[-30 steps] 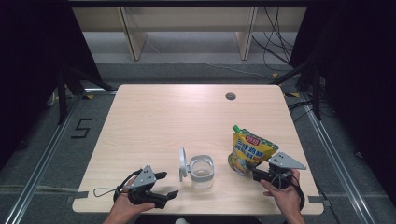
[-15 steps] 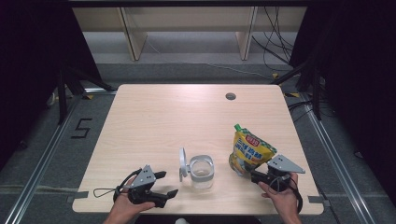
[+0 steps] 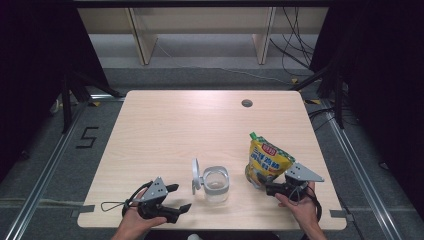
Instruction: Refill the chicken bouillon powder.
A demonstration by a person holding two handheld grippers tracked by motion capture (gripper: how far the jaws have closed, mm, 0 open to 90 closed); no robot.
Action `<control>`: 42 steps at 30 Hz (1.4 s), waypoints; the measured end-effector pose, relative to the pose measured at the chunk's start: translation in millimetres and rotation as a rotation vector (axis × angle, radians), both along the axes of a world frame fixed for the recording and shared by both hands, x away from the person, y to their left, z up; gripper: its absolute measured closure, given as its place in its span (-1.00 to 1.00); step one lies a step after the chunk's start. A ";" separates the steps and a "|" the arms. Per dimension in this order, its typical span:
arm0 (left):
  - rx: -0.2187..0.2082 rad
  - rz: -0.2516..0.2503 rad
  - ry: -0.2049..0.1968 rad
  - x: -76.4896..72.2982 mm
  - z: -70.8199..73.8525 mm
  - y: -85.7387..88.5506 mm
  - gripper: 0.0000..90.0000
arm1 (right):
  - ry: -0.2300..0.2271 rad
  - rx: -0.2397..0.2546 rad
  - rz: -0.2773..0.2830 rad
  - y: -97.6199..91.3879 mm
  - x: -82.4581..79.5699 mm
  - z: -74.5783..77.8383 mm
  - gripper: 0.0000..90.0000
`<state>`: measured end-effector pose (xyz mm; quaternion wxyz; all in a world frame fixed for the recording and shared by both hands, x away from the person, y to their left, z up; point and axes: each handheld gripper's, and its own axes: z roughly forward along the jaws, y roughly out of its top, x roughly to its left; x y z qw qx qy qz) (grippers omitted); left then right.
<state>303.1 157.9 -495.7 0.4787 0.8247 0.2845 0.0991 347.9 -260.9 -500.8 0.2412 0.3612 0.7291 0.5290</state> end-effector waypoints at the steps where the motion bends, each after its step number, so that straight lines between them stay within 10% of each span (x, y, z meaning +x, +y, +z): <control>1: -0.006 0.002 -0.002 0.0 -0.6 -0.7 -0.55 | -0.002 0.005 -0.013 0.2 0.5 -0.6 -0.63; 9: 0.017 0.004 0.015 0.2 -1.5 -0.8 -0.55 | -0.093 0.057 0.010 6.0 8.7 -7.2 -0.63; 18: 0.008 -0.002 0.002 -0.3 -1.5 -2.2 -0.55 | -0.026 0.076 0.042 9.1 8.7 -10.5 -0.63; 19: 0.007 -0.009 0.004 0.0 -1.5 -2.1 -0.55 | -0.086 0.040 0.063 7.6 14.7 -12.5 -0.62; 23: 0.009 -0.011 0.002 -0.1 -1.7 -2.1 -0.55 | 0.000 0.085 0.047 13.9 13.4 -14.9 -0.55; 28: -0.001 -0.008 0.007 -0.6 -2.1 -2.8 -0.55 | -0.021 0.002 0.026 10.3 17.8 -14.7 -0.52; 36: -0.006 -0.004 0.025 -1.3 -2.9 -3.6 -0.55 | -0.030 0.101 0.012 17.2 20.6 -15.5 -0.41; 42: 0.010 -0.013 0.016 -0.3 -2.3 -2.7 -0.55 | -0.035 0.064 0.008 15.8 21.1 -14.2 -0.31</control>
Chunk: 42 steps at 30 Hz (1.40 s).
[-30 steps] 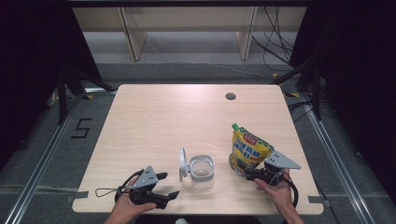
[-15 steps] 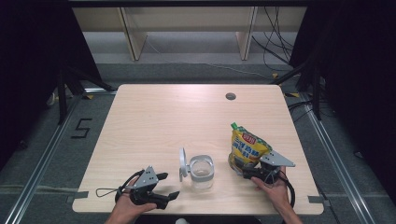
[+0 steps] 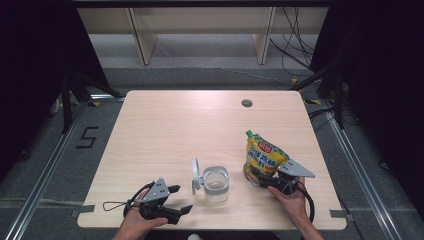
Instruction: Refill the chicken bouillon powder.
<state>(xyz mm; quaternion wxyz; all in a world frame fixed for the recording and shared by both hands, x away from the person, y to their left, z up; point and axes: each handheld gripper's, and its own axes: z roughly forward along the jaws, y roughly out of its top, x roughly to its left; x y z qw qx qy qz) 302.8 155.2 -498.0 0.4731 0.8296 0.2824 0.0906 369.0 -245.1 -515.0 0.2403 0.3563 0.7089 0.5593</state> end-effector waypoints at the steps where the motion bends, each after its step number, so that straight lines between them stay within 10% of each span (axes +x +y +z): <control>1: -0.021 0.011 0.006 -0.8 -1.1 -1.3 -0.55 | 0.012 -0.004 -0.008 0.5 -0.6 0.9 -0.29; 12: -0.005 -0.002 -0.013 0.2 1.2 2.1 -0.54 | 0.037 -0.129 -0.020 10.5 -15.7 17.1 -0.15; 23: -0.020 0.009 -0.014 -1.3 2.3 2.8 -0.54 | -0.240 -0.339 -0.003 12.9 -55.5 62.5 -0.15; 33: 0.005 0.023 0.000 0.1 0.6 3.0 -0.54 | -0.485 -0.854 -0.025 36.0 -90.1 69.3 -0.15; 42: 0.003 0.025 -0.002 0.7 0.2 3.7 -0.54 | -0.648 -1.108 -0.031 50.2 -98.6 62.3 -0.14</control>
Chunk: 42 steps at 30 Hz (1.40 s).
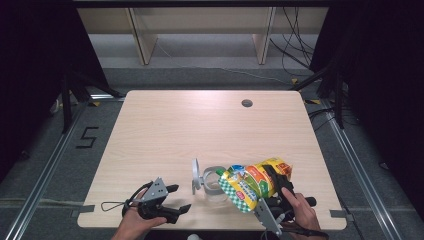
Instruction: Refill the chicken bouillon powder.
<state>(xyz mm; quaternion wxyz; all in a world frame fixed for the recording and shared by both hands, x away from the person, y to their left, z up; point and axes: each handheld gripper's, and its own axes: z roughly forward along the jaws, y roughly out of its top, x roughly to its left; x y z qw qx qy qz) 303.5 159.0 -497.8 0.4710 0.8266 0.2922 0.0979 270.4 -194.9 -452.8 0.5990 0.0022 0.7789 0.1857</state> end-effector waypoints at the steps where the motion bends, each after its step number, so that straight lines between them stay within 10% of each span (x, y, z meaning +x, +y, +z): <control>1: -0.030 0.003 0.009 -0.8 -0.8 -1.5 -0.54 | -0.015 -0.035 -0.005 1.8 -1.3 -1.5 -0.13; 8: -0.002 -0.001 -0.007 -0.3 0.0 -0.3 -0.54 | -0.157 -0.262 0.011 10.7 -5.8 -4.9 -0.09; 18: -0.003 -0.006 -0.009 0.6 -1.0 -0.5 -0.54 | -0.254 -0.396 0.036 13.4 -2.3 -2.1 -0.08; 34: -0.005 0.005 -0.002 1.0 -2.7 -0.5 -0.54 | -0.255 -0.480 0.048 7.5 3.8 3.1 -0.02; 42: -0.029 0.019 0.007 0.3 -4.9 -3.8 -0.54 | -0.261 -0.645 0.054 9.7 1.8 13.8 0.01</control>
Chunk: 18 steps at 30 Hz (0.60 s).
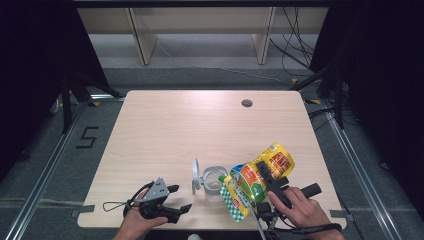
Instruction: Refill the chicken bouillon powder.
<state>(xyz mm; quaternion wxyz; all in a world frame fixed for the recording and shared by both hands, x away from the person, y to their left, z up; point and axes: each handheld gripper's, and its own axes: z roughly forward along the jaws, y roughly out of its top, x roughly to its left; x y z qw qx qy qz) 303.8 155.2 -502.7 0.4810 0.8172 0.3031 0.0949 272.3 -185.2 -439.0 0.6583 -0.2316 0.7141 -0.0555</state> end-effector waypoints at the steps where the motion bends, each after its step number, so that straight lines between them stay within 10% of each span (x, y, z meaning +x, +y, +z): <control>1: 0.013 -0.005 0.004 0.2 0.6 1.0 -0.54 | -0.020 0.022 0.017 -1.3 0.9 -1.7 0.02; 18: 0.035 -0.011 0.004 0.8 1.1 1.8 -0.54 | -0.045 -0.067 0.051 2.8 3.6 11.3 0.08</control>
